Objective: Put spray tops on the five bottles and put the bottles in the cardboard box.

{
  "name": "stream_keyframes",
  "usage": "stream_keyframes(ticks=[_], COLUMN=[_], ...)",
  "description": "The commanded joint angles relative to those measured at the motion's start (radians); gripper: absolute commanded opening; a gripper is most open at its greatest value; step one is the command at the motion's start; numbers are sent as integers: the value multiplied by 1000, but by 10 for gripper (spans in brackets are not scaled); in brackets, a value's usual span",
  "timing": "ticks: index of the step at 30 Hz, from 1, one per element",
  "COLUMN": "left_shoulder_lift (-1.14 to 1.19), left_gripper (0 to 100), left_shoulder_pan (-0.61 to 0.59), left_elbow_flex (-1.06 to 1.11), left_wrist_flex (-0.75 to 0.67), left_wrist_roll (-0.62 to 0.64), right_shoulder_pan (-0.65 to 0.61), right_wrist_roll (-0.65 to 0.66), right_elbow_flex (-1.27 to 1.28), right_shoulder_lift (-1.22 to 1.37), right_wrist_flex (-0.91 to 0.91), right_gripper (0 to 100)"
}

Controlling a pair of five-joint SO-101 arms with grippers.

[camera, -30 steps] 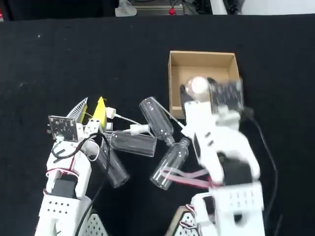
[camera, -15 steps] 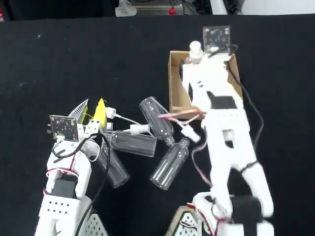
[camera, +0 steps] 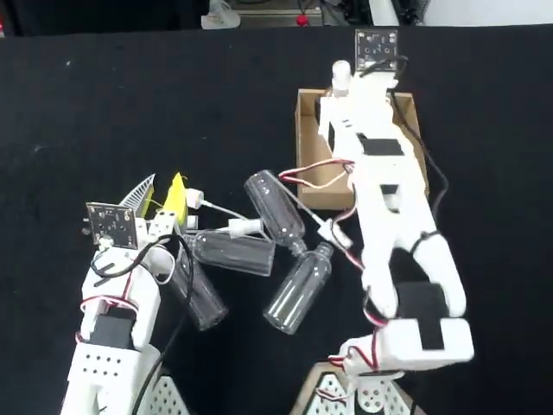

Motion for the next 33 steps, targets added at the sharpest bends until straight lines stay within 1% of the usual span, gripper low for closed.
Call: stream_keyframes(ticks=[1,9,18,33], left_shoulder_lift=[2,2,2,2], left_gripper=[130,130,130,130], left_shoulder_pan=[-5,-5,-5,-5], left_elbow_flex=[24,24,24,24], left_wrist_flex=[5,6,8,8], left_wrist_roll=[-8,-8,-8,-8], right_shoulder_pan=[-2,-48,-66,-66], right_wrist_roll=[-8,-8,-8,-8], right_elbow_flex=[-68,-73,-73,-74], right_shoulder_lift=[25,120,179,226], right_wrist_flex=[-75,-189,-331,-348], right_gripper=[11,11,11,15])
